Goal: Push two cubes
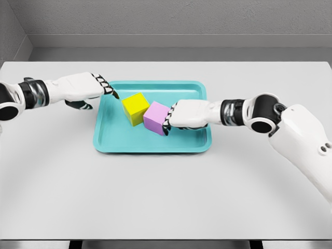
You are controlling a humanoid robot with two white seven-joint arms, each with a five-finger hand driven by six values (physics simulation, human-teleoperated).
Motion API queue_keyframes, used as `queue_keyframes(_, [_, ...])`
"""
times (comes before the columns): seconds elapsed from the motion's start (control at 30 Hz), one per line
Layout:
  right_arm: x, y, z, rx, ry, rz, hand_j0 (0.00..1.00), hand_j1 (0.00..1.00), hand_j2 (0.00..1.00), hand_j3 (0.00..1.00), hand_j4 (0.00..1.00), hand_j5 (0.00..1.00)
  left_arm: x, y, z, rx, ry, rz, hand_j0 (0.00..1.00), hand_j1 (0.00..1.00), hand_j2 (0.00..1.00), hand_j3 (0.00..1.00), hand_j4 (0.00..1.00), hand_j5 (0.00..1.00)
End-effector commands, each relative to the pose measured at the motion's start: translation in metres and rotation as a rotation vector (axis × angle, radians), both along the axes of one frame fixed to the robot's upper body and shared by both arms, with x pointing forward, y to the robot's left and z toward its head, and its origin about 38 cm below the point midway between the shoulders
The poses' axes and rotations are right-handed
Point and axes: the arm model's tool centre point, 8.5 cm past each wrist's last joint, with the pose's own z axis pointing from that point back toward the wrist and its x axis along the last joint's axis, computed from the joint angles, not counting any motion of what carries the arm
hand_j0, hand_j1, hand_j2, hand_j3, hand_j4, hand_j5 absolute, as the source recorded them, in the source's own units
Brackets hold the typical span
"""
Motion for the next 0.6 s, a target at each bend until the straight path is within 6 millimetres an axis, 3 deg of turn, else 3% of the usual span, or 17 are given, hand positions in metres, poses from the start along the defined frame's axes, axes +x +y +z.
queue_keyframes(0.0, [-0.001,0.004,0.000,0.009,0.004,0.007,0.57,0.57,0.57,0.57,0.57,0.57,0.003,0.006,-0.003,-0.003,0.012,0.021,0.81,0.81,0.81,0.81,0.81,0.81])
queue_keyframes(0.4, [-0.010,0.006,0.003,0.023,0.002,0.032,0.57,0.57,0.57,0.57,0.57,0.57,0.009,0.014,-0.003,-0.001,0.020,0.050,0.81,0.81,0.81,0.81,0.81,0.81])
queue_keyframes(0.57, [-0.019,0.015,0.003,0.024,0.001,0.069,0.57,0.57,0.57,0.57,0.57,0.57,0.015,0.008,-0.007,-0.014,0.030,0.057,0.81,0.81,0.81,0.81,0.81,0.81])
